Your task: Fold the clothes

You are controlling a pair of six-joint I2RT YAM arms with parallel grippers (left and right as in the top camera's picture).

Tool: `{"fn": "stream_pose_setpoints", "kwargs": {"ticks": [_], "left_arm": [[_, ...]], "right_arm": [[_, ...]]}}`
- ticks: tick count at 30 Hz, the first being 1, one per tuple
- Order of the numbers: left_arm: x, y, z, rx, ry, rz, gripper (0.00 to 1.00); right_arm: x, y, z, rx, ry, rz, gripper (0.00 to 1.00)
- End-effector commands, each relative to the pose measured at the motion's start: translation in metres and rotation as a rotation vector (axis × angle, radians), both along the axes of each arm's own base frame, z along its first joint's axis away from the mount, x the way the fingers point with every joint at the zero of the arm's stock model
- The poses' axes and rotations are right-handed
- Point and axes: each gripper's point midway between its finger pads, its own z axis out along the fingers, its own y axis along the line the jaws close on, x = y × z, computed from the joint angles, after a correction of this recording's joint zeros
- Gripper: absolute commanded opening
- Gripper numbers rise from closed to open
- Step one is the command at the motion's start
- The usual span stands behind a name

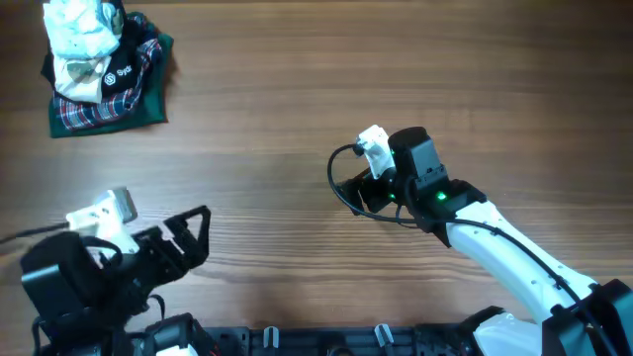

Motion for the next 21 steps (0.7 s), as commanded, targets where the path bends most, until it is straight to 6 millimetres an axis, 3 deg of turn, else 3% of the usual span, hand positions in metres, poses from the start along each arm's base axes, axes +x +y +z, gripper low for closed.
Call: {"fn": "stream_pose_setpoints", "kwargs": {"ticks": [1,5,10,13,21], "left_arm": [[0.009,0.0,0.01,0.362,-0.183,-0.281,1.0],[0.012,-0.001,0.01,0.518,-0.252,-0.399,1.0],[0.033,-0.025,0.027,0.495,-0.611,-0.378,1.0],[0.032,-0.035,0.02,0.533,-0.768,-0.397,1.0],[0.049,-0.004,-0.014,0.422,-0.829,-0.084,1.0]], "right_arm": [[0.001,-0.001,-0.002,-0.016,-0.007,0.008,1.0],[0.001,-0.001,-0.002,-0.016,-0.007,0.008,1.0],[0.001,-0.001,-0.002,-0.016,-0.007,0.008,1.0],[0.001,-0.001,-0.002,-0.016,-0.007,0.008,1.0],[0.001,-0.001,-0.002,-0.016,-0.007,0.008,1.0]]}}
